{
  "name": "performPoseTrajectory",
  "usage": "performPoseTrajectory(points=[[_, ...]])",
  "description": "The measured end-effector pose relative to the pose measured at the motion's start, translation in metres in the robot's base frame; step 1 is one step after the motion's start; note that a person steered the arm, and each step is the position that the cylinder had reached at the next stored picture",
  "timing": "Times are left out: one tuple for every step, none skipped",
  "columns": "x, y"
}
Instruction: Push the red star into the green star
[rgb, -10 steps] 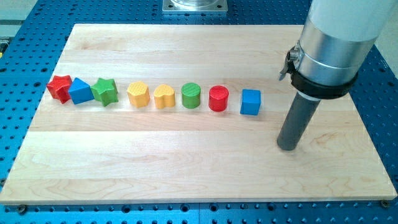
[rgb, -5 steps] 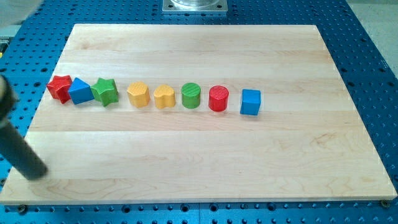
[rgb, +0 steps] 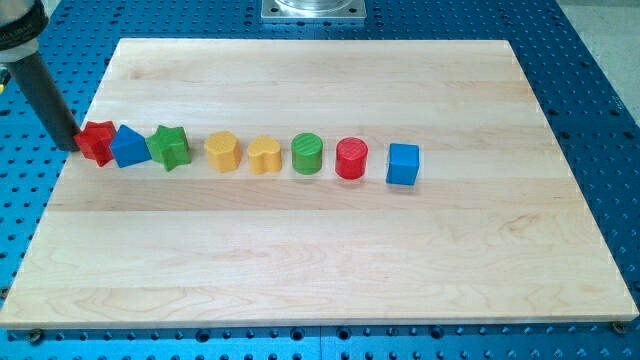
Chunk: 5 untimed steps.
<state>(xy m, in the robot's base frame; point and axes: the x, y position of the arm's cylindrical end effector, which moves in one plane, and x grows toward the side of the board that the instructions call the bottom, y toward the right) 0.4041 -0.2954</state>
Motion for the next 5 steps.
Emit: performPoseTrajectory(points=[[0.011,0.034],[0.013,0.069],[0.013,0.101],[0.013,0.128],[0.013,0.162]])
